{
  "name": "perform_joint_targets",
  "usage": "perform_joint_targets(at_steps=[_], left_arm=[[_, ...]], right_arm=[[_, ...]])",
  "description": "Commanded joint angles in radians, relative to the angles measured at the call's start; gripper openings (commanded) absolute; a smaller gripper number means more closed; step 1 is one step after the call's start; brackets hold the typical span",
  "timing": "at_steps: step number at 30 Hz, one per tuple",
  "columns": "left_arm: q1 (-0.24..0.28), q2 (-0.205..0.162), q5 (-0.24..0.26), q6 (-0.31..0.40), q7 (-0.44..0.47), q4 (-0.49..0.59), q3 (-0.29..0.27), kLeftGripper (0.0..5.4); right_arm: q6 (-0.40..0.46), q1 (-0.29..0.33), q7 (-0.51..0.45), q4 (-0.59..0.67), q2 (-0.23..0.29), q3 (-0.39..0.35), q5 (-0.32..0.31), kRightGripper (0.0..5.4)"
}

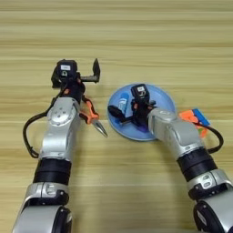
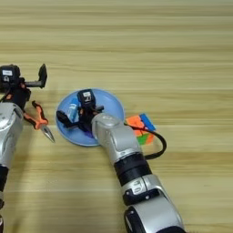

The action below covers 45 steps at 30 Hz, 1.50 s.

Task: Move the objects on the table

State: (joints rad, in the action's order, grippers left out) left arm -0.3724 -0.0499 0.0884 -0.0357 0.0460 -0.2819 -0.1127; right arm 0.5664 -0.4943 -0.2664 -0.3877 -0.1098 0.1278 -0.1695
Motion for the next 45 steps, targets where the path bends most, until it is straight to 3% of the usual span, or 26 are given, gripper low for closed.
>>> perform_joint_targets(at_steps=[1,31,38,45], left_arm=[[0.004,0.002,0.006,0.016,0.000,0.012,0.002,5.40],[-0.001,0.002,0.012,0.023,-0.006,0.031,-0.007,5.40],[0.000,0.001,0.012,0.025,-0.006,0.035,-0.008,5.40],[0.002,0.000,0.013,0.029,-0.003,0.039,-0.008,5.40]], right_arm=[[0.037,0.030,0.013,-0.027,0.014,-0.006,0.012,4.95],[0.189,0.017,-0.050,-0.018,-0.001,-0.041,-0.071,1.82],[0.189,0.018,-0.051,-0.014,0.000,-0.038,-0.065,1.43],[0.186,0.021,-0.050,-0.001,0.002,-0.036,-0.063,1.43]])
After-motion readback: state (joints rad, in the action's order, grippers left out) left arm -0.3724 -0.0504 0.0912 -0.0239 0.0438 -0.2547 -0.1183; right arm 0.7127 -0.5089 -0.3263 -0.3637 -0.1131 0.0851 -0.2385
